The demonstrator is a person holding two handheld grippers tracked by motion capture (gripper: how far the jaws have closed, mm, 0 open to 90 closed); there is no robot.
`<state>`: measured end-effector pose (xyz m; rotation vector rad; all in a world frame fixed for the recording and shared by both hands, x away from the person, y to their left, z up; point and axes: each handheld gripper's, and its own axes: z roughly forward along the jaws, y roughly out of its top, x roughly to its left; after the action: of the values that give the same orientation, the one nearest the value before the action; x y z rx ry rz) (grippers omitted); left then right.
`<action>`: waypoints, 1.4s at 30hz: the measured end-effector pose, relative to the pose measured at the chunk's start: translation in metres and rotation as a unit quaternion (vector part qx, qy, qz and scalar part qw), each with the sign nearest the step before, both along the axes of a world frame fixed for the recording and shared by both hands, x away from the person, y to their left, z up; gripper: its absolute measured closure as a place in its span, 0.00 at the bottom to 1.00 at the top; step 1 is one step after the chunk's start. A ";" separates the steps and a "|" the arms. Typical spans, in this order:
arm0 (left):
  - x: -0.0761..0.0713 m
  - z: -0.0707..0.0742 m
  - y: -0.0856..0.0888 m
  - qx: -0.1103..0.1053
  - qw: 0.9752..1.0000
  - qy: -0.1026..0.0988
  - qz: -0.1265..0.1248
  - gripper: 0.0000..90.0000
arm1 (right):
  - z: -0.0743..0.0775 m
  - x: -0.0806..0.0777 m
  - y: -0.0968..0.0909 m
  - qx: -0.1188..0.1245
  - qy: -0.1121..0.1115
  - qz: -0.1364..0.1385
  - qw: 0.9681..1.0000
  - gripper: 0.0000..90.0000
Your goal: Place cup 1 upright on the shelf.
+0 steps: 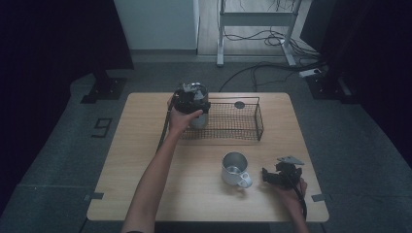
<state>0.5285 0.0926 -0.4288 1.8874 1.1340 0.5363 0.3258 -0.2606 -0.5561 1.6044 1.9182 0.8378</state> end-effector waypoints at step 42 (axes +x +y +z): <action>0.002 -0.042 0.000 0.009 0.999 0.027 0.020 0.04 | 0.000 0.000 0.000 0.000 0.000 0.000 1.000 0.06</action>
<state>0.5304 0.0926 -0.4711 1.9082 1.2079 0.5220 0.3258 -0.2606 -0.5561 1.6040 1.9176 0.8374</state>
